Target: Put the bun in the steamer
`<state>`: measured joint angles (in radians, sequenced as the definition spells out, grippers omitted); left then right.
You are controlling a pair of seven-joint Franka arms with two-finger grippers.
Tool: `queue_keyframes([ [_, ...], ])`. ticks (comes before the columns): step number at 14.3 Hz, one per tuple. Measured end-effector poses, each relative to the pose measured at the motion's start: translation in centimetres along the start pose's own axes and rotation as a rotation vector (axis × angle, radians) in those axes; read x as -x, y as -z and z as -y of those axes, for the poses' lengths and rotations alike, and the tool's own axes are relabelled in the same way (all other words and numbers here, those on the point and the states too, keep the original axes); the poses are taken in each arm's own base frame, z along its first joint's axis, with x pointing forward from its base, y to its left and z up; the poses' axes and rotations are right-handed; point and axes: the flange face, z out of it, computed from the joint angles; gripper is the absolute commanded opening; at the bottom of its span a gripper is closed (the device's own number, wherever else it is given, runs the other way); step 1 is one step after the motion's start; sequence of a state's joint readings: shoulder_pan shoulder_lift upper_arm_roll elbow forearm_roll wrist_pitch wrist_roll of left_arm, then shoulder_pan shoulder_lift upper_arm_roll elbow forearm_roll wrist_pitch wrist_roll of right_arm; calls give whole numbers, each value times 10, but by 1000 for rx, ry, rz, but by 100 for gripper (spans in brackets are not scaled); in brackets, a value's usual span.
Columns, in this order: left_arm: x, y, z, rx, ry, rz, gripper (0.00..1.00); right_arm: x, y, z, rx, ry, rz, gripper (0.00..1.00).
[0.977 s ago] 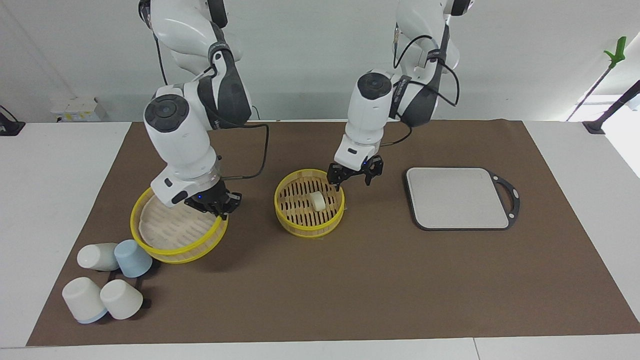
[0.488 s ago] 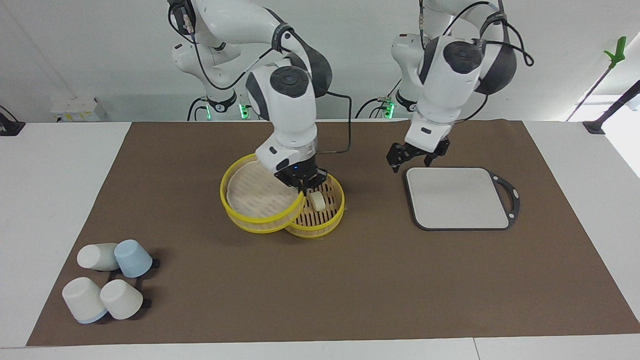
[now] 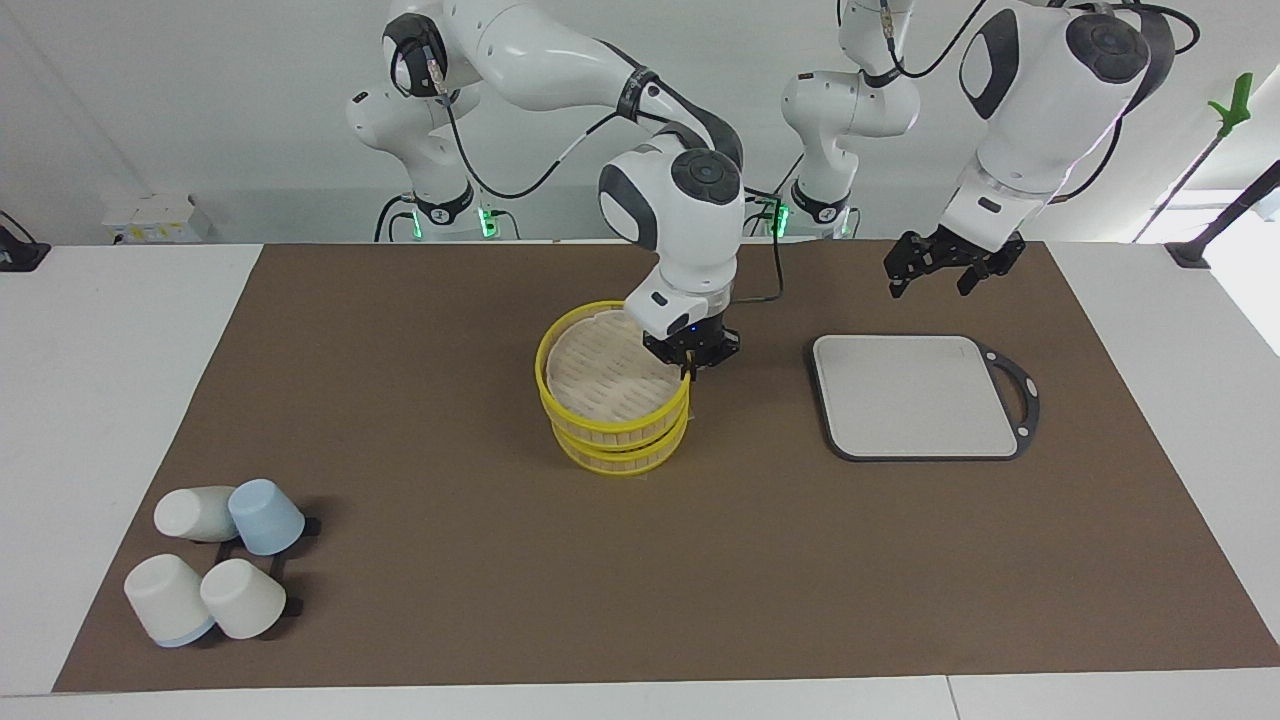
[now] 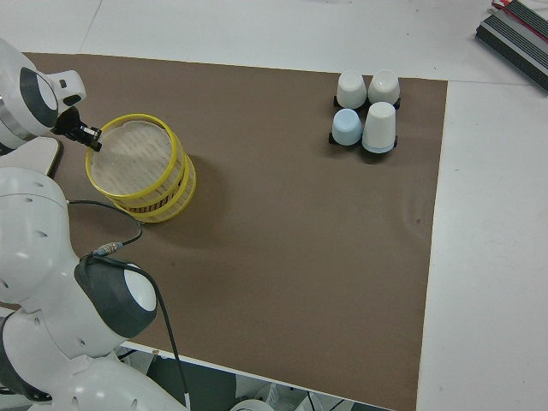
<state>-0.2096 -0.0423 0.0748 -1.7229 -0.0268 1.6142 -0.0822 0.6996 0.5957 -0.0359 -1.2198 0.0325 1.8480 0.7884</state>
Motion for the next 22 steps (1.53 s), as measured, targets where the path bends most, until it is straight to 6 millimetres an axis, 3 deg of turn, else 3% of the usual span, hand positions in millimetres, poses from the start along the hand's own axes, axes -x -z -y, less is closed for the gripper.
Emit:
queue_keyframes([
  [6, 22, 24, 14, 5, -65, 1, 100, -3, -12, 1, 3, -3, -1, 0],
  [13, 19, 23, 9, 3, -81, 1, 100, -3, -32, -1, -4, -4, -10, 0],
  [22, 10, 28, 9, 3, -85, -12, 100, -3, -33, -2, -2, -5, -9, 0],
])
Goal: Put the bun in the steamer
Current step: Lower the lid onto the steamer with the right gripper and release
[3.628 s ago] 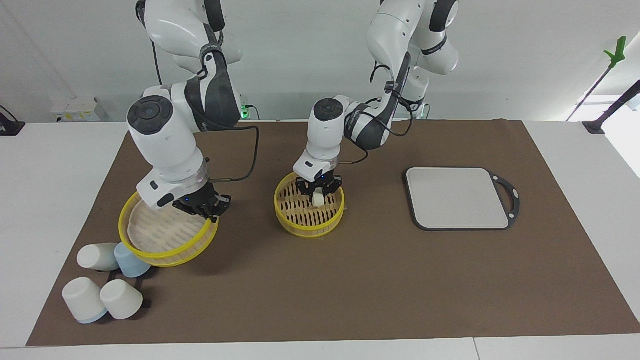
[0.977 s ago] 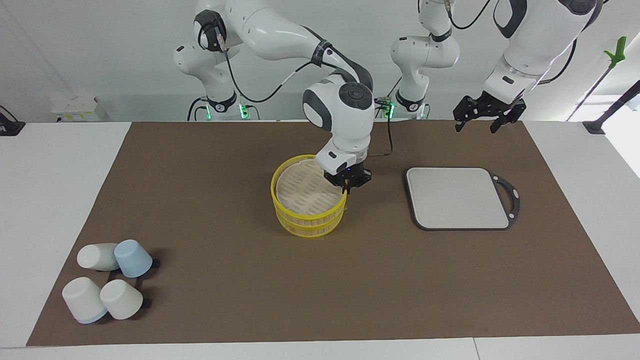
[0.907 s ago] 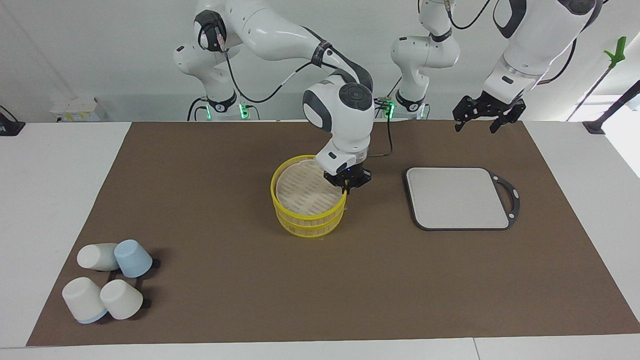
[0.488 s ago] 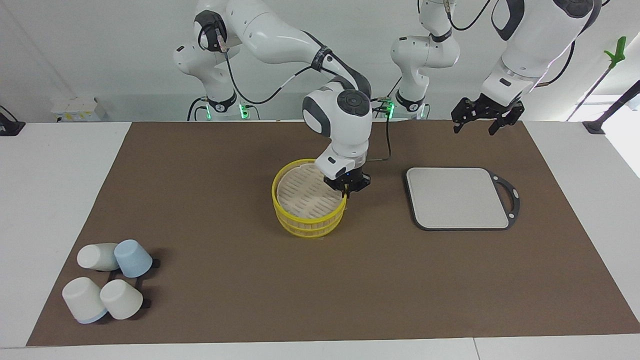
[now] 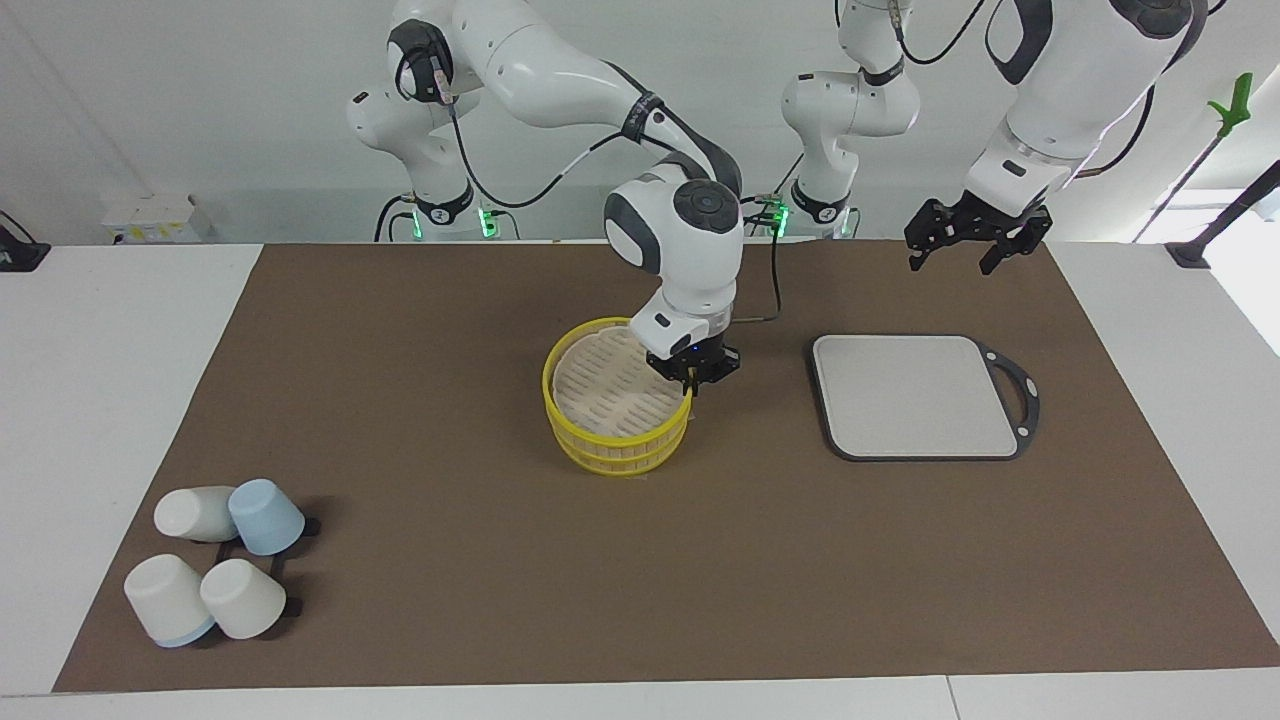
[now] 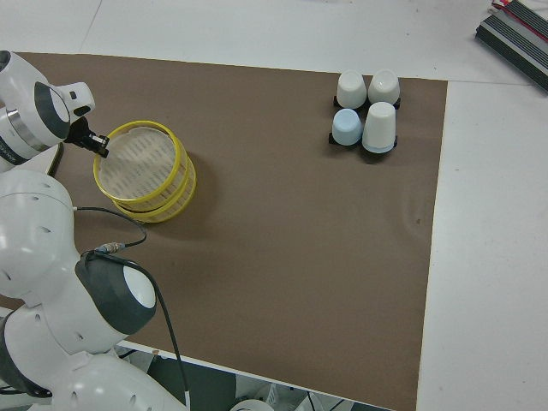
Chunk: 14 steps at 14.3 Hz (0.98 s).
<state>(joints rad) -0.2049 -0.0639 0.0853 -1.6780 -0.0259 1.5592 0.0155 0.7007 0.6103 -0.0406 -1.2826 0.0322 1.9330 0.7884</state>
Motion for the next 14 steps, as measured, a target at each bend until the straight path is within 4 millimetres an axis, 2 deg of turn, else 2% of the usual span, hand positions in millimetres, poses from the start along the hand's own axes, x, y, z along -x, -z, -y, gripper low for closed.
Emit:
queue_keyframes([
  [5, 0, 8, 2, -26, -3, -16, 100, 0, 0, 0, 0, -10, 0, 0],
  [14, -2, 4, 5, -27, 1, -7, 100, 6, -4, 0, 6, -48, 5, 0],
])
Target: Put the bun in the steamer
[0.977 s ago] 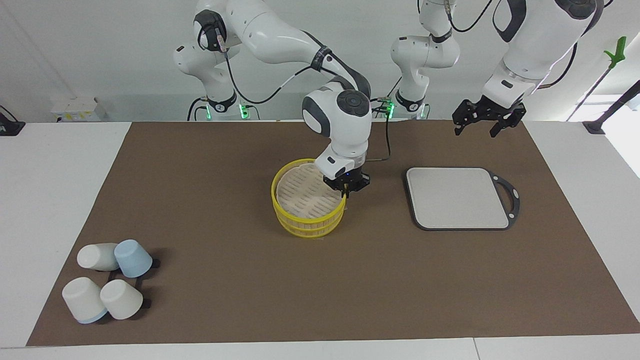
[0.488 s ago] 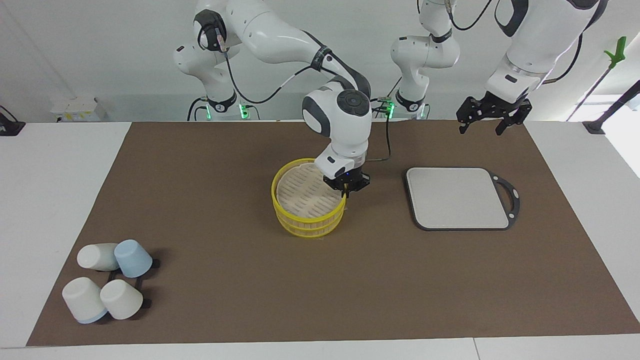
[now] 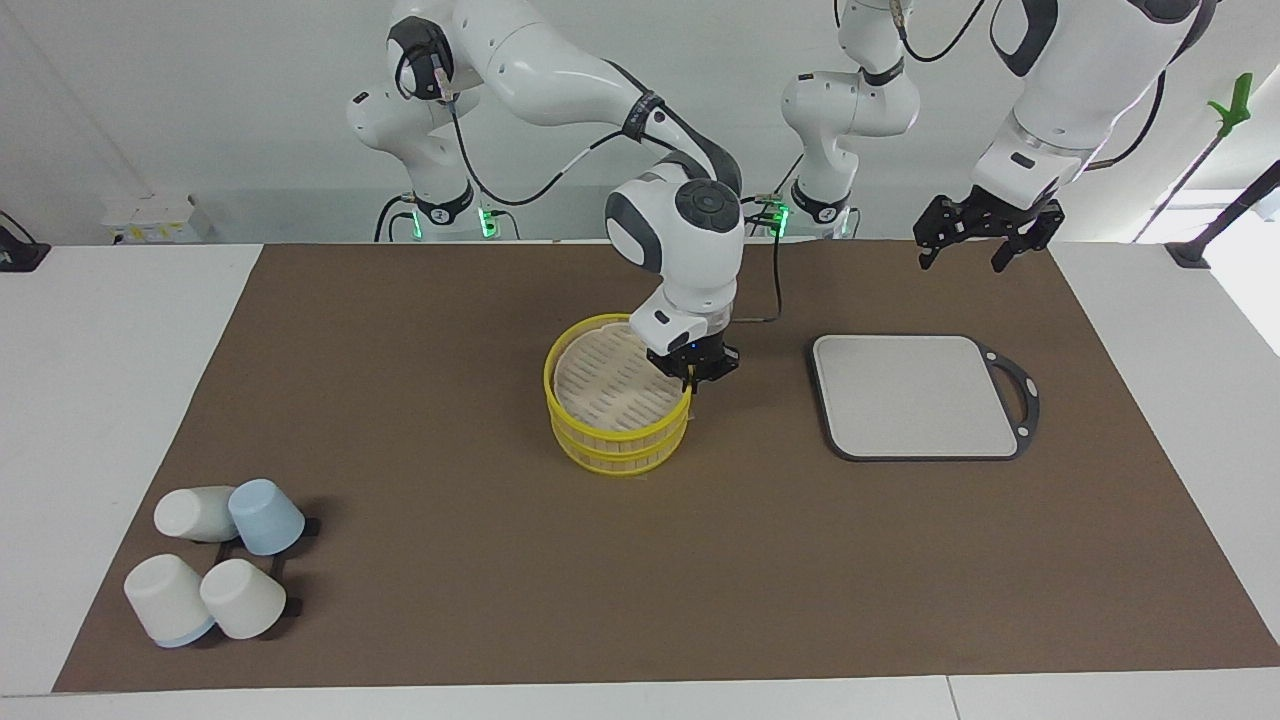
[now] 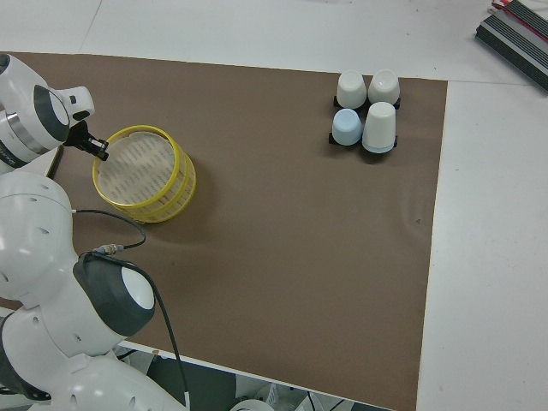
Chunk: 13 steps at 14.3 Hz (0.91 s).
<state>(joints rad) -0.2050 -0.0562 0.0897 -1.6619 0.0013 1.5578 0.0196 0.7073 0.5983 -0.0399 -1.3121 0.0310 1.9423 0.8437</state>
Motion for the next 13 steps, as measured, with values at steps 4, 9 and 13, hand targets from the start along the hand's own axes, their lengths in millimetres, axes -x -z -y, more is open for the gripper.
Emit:
queue_keyframes([
  [4, -7, 0, 2, -2, 4, 0, 100, 1, 0, 1, 0, 1, 1, 100],
  [9, -8, 8, 7, -5, 13, -4, 100, -16, 26, -15, -21, -21, -35, 100],
  [13, -7, 18, 8, -5, 15, -23, 100, -97, 87, -132, 3, 170, -54, 100],
])
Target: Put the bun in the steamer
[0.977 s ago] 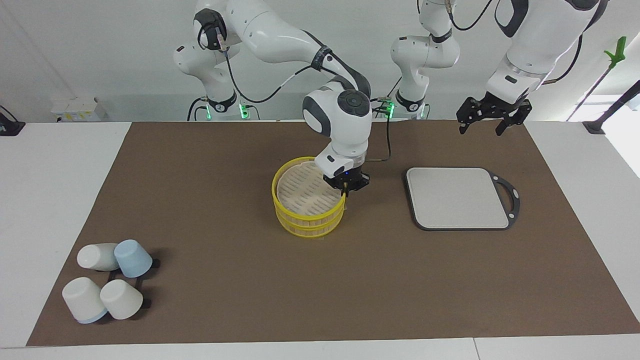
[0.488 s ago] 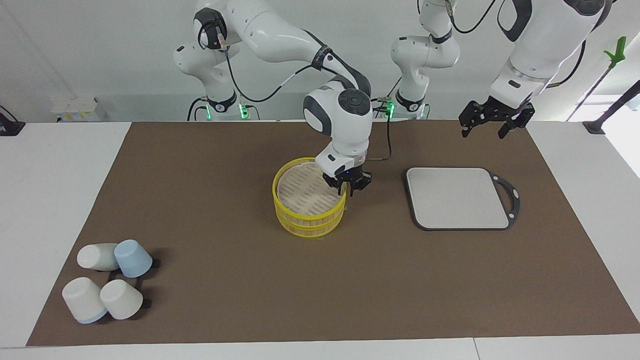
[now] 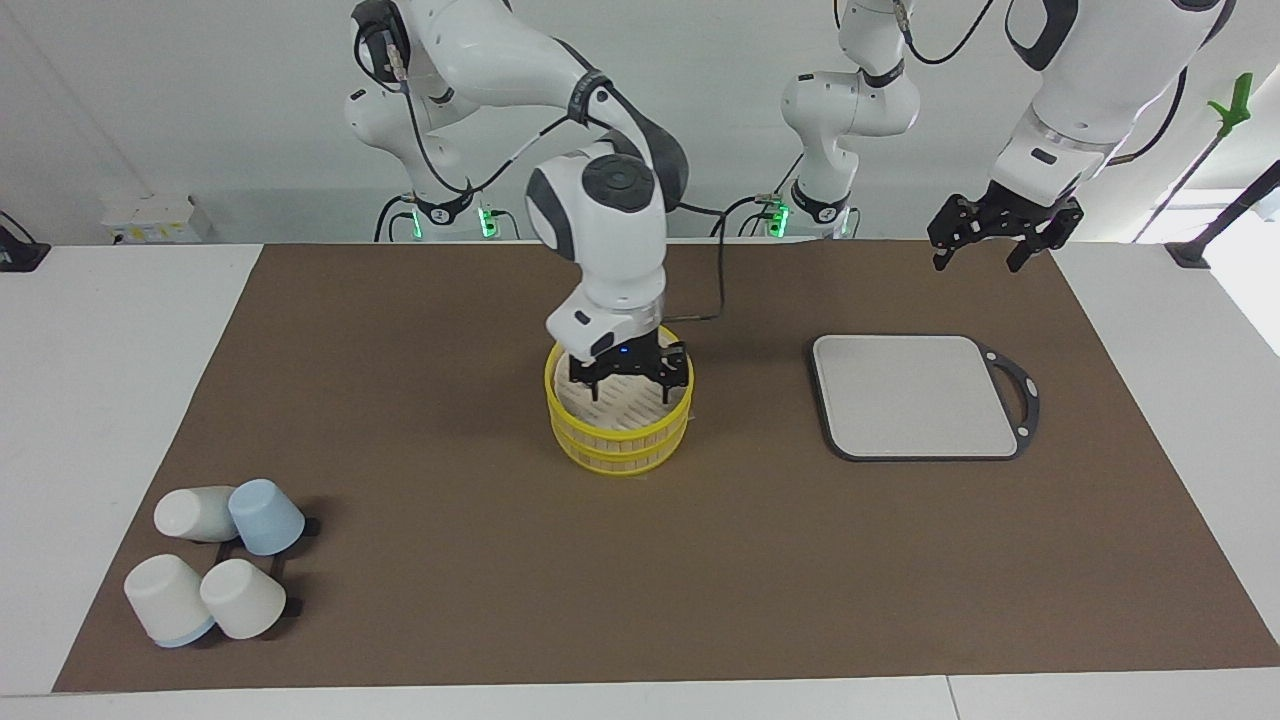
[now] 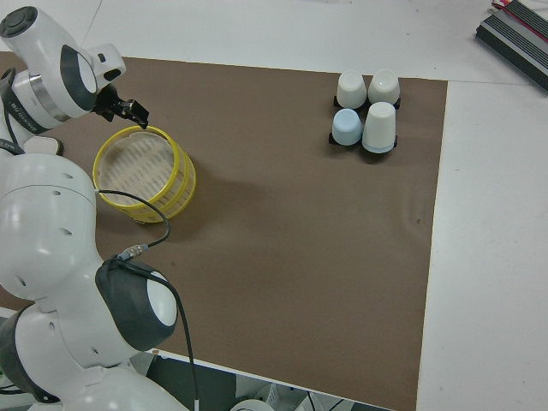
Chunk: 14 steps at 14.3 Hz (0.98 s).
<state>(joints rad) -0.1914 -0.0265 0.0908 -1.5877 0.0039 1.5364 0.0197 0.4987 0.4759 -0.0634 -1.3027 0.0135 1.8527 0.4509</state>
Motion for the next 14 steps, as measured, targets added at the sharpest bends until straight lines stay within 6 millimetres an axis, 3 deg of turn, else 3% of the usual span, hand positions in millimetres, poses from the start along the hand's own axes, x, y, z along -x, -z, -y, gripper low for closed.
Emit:
queue_keyframes([
  [3, 1, 2, 1, 0, 1, -3, 100, -34, 28, -120, 13, 110, 13, 100],
  [5, 1, 2, 1, 0, 2, -3, 100, -43, 35, -185, 19, 140, 38, 100],
  [7, 1, 2, 1, 0, 2, -4, 100, -44, 40, -239, 22, 145, 76, 100],
  [10, 1, 1, 1, 0, 2, -2, 100, -35, 53, -288, 21, 93, 121, 100],
  [14, 1, 1, 2, 1, 4, -1, 100, 0, 69, -312, 2, 54, 128, 100],
])
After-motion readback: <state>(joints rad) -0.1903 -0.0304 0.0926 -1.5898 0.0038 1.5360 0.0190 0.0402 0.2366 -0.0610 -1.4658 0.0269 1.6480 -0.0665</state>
